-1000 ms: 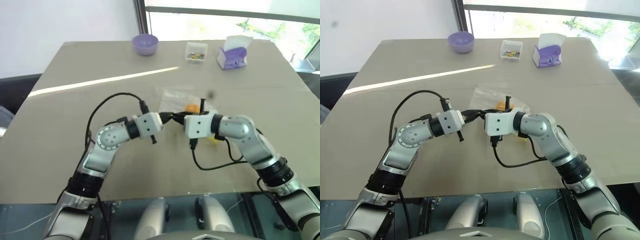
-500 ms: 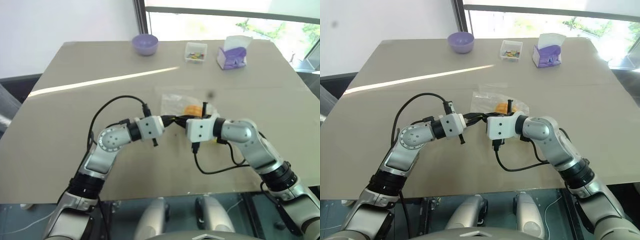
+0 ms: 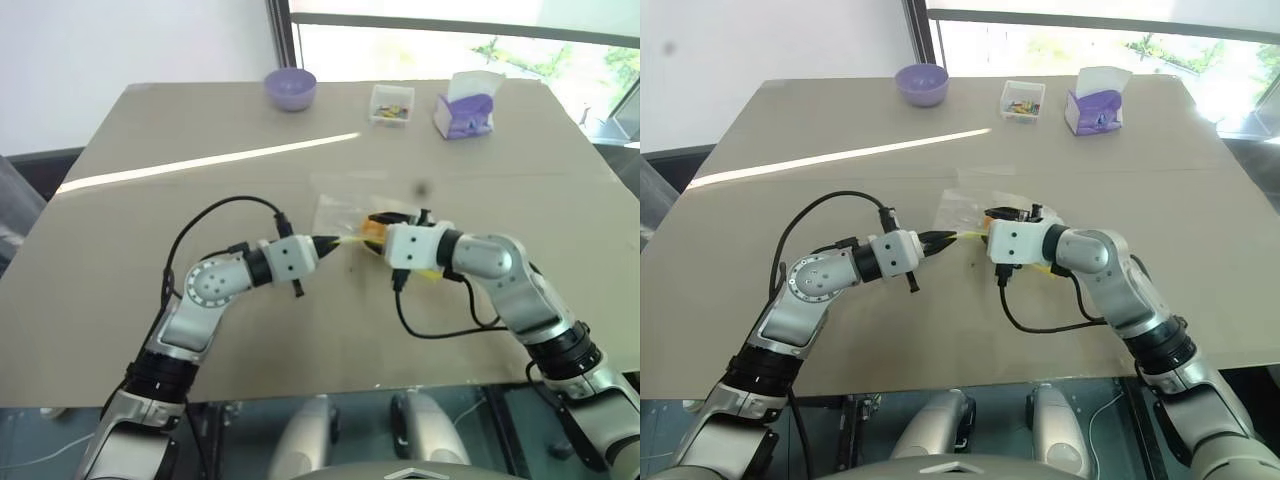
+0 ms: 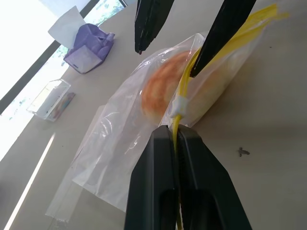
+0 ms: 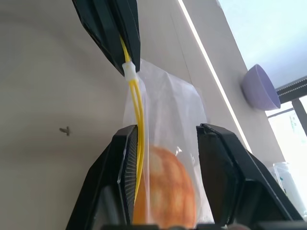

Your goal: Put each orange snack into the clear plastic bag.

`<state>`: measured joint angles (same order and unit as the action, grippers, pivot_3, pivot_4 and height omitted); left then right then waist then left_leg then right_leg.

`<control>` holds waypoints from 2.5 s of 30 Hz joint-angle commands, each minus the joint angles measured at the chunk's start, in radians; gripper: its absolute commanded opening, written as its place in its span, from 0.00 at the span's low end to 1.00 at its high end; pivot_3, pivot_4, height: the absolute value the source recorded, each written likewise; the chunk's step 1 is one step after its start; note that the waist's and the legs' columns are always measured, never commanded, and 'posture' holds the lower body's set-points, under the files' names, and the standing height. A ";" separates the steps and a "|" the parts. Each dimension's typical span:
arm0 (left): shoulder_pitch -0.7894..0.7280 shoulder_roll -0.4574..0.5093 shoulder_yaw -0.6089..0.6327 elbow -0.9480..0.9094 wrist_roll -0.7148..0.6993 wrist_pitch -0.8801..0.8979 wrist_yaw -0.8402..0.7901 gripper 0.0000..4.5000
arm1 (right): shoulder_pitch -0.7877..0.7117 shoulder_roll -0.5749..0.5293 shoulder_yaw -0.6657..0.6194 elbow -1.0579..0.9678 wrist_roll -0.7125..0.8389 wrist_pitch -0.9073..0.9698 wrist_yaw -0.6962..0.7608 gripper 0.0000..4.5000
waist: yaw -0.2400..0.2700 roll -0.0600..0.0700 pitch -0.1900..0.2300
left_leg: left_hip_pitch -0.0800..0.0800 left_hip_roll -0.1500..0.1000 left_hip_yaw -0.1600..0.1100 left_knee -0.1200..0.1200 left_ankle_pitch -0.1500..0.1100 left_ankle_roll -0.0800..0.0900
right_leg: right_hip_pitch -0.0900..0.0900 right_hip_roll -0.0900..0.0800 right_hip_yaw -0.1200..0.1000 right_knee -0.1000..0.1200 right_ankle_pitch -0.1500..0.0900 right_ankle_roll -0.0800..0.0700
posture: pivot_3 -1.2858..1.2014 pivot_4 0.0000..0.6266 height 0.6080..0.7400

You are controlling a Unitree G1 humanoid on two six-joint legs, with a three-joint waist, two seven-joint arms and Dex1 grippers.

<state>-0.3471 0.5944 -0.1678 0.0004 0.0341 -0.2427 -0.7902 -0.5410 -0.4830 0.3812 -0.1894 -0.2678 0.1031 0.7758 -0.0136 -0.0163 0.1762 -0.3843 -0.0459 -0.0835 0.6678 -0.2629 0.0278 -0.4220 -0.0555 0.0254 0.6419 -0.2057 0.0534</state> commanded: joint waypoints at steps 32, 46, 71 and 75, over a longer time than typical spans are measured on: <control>0.006 0.000 0.014 -0.057 -0.016 -0.004 -0.001 0.00 | -0.040 0.093 0.050 0.027 -0.016 -0.086 0.015 0.18 | 0.000 0.000 0.000 | 0.000 0.000 0.000 0.000 0.000 0.000 | 0.000 0.000 0.000 0.000 0.000 0.000 | 0.52 0.24 1.00; 0.006 0.000 0.016 -0.058 -0.023 -0.003 -0.005 0.00 | -0.033 0.092 0.046 0.030 -0.026 -0.085 0.015 0.18 | 0.000 0.000 0.000 | 0.000 0.000 0.000 0.000 0.000 0.000 | 0.000 0.000 0.000 0.000 0.000 0.000 | 0.52 0.24 1.00; 0.009 -0.001 0.019 -0.061 -0.022 0.000 -0.006 0.00 | -0.026 0.088 0.046 0.030 -0.028 -0.082 0.021 0.00 | 0.000 0.000 0.000 | 0.000 0.000 0.000 0.000 0.000 0.000 | 0.000 0.000 0.000 0.000 0.000 0.000 | 0.52 0.24 1.00; 0.012 0.003 0.024 -0.058 -0.023 -0.005 -0.007 0.00 | -0.018 0.080 0.039 0.024 -0.030 -0.079 0.019 0.00 | 0.000 0.000 0.000 | 0.000 0.000 0.000 0.000 0.000 0.000 | 0.000 0.000 0.000 0.000 0.000 0.000 | 0.52 0.24 1.00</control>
<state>-0.3389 0.5923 -0.1661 -0.0166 0.0311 -0.2353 -0.8003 -0.5598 -0.3930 0.4359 -0.1386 -0.3010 0.0316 0.8014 -0.0139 -0.0162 0.1763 -0.3842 -0.0459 -0.0837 0.6677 -0.2629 0.0278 -0.4220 -0.0553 0.0253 0.6419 -0.2057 0.0533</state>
